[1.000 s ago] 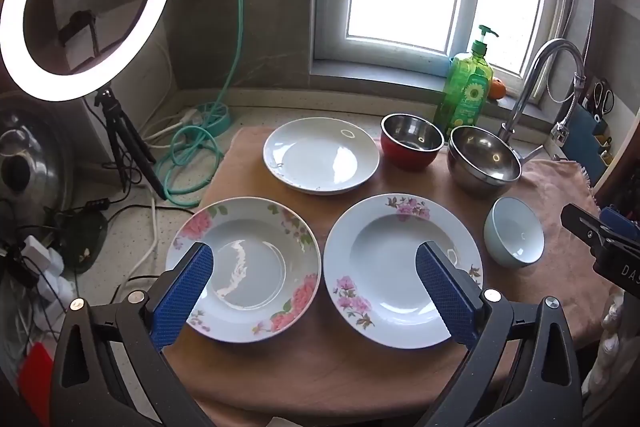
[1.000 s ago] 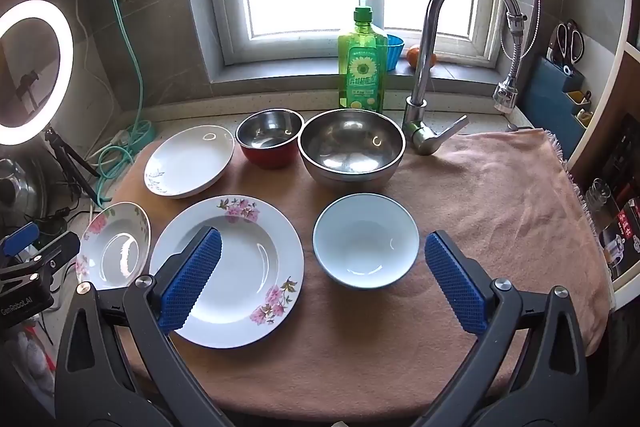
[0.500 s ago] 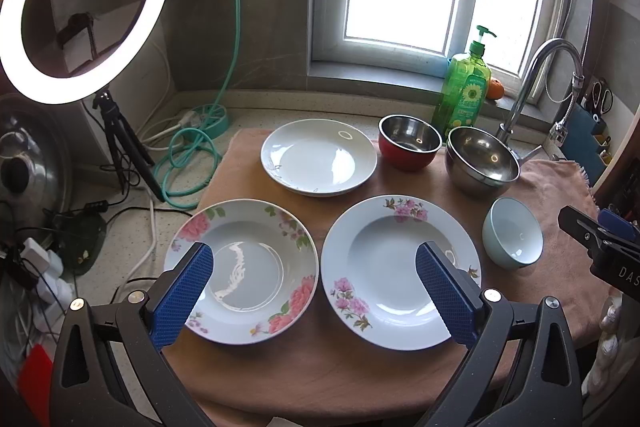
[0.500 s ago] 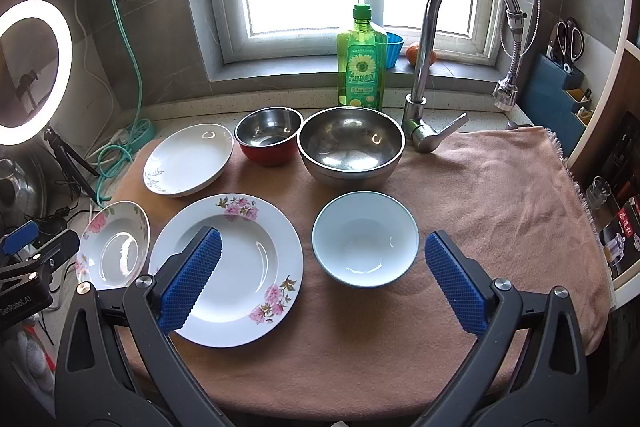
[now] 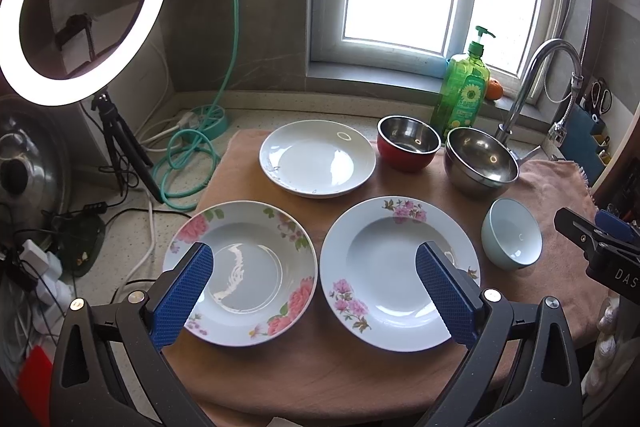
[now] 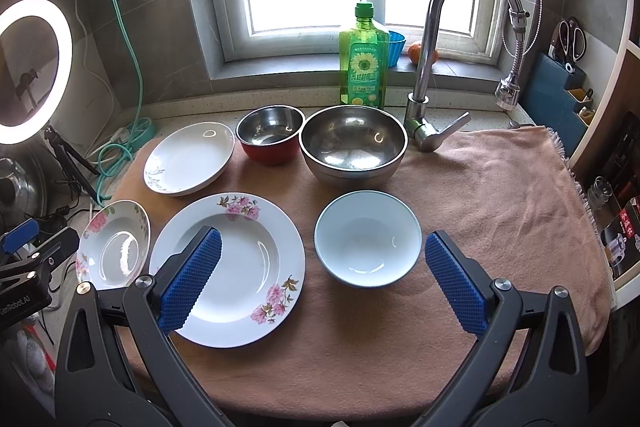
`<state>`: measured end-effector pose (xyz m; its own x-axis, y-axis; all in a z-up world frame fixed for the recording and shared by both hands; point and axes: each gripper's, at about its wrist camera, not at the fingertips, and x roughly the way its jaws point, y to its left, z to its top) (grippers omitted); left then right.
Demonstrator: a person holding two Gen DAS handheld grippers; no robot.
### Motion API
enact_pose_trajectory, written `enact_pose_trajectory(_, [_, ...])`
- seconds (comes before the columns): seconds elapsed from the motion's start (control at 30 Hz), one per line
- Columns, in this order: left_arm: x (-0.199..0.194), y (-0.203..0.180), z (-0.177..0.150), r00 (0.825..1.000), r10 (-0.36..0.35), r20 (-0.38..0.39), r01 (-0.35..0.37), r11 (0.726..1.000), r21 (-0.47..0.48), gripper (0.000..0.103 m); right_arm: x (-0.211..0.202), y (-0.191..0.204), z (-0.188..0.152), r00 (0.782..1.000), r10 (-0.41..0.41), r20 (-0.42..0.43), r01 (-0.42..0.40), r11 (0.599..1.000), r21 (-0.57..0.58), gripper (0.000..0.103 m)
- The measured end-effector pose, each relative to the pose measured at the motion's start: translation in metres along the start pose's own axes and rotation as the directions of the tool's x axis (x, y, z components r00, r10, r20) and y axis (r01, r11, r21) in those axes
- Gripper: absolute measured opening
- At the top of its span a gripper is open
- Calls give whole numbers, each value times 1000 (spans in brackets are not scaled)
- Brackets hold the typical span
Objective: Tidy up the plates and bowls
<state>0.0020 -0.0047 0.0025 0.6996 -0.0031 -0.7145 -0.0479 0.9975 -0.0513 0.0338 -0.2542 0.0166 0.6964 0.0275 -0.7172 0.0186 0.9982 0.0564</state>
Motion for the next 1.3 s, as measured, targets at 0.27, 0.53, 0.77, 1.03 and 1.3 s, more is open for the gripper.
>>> enact_pose_trajectory(0.27, [0,0,-1,1000,-3,-1,3,1000,-1,101,1,0,0,1000,0,-1,0,1000,0,103])
enact_pose_trajectory(0.53, [2,0,2,1000,-27,-4,27,1000,-14,101,2,0,1,1000,1,-2,-1,1000,-1,103])
enact_pose_trajectory(0.77, [4,-2,1,1000,6,3,-6,1000,27,101,3,1,0,1000,-1,-3,1,1000,1,103])
enact_pose_trajectory(1.03, [9,-1,-1,1000,13,-6,-12,998,62,101,9,-1,-8,1000,5,-30,-4,1000,10,103])
enact_pose_trajectory(1.3, [19,6,-2,999,5,-38,-2,996,87,101,16,-7,-16,996,19,-85,-17,999,32,103])
